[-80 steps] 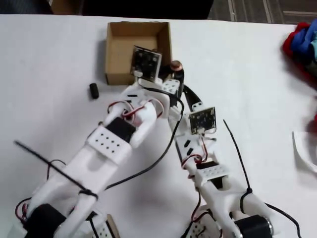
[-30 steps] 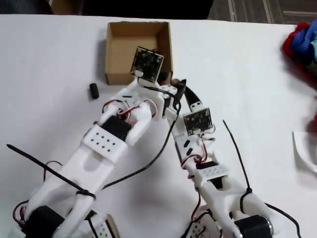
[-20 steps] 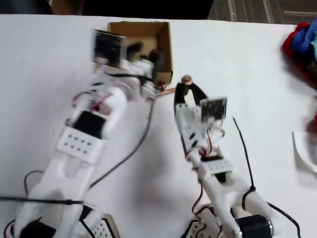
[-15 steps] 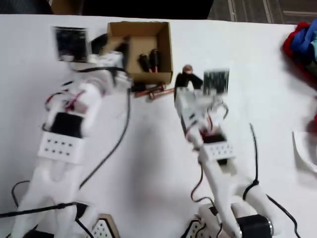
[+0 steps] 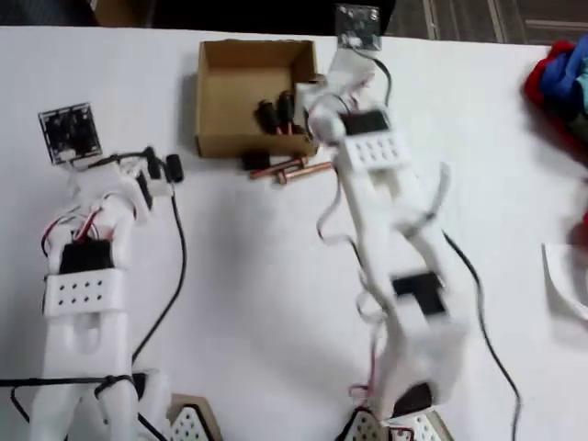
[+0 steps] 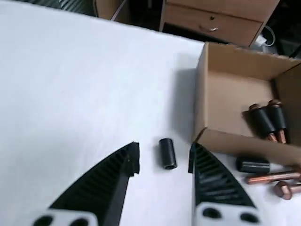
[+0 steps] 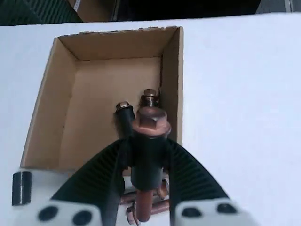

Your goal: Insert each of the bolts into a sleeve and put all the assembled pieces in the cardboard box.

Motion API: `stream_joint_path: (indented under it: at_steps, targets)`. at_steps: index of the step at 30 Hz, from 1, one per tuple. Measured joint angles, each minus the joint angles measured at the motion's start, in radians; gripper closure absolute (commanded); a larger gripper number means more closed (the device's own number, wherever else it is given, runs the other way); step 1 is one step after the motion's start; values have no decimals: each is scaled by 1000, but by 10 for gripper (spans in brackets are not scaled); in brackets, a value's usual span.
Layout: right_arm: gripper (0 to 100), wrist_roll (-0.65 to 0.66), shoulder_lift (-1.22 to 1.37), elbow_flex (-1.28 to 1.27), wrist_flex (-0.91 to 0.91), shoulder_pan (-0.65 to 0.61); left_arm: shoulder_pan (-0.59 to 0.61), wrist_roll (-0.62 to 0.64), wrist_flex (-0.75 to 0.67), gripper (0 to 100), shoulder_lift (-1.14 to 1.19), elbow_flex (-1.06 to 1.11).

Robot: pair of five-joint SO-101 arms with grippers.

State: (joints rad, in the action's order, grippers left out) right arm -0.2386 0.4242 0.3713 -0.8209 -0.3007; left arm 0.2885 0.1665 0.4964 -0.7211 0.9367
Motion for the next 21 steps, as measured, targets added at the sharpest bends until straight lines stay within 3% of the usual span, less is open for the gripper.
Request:
stream_joint_path:
  at_steps: [4, 9, 13, 21]
  targets:
    - [979, -77, 404, 543, -104, -26, 26, 0, -43, 812, 0, 69]
    - [979, -84, 786, 1105, -124, -109, 28, 0, -212, 812, 0, 230]
    - [979, -35, 861, 1158, -75, -152, 29, 0, -356, 812, 0, 321]
    - [979, -11, 868, 1059, 0, -147, 28, 0, -430, 812, 8, 361]
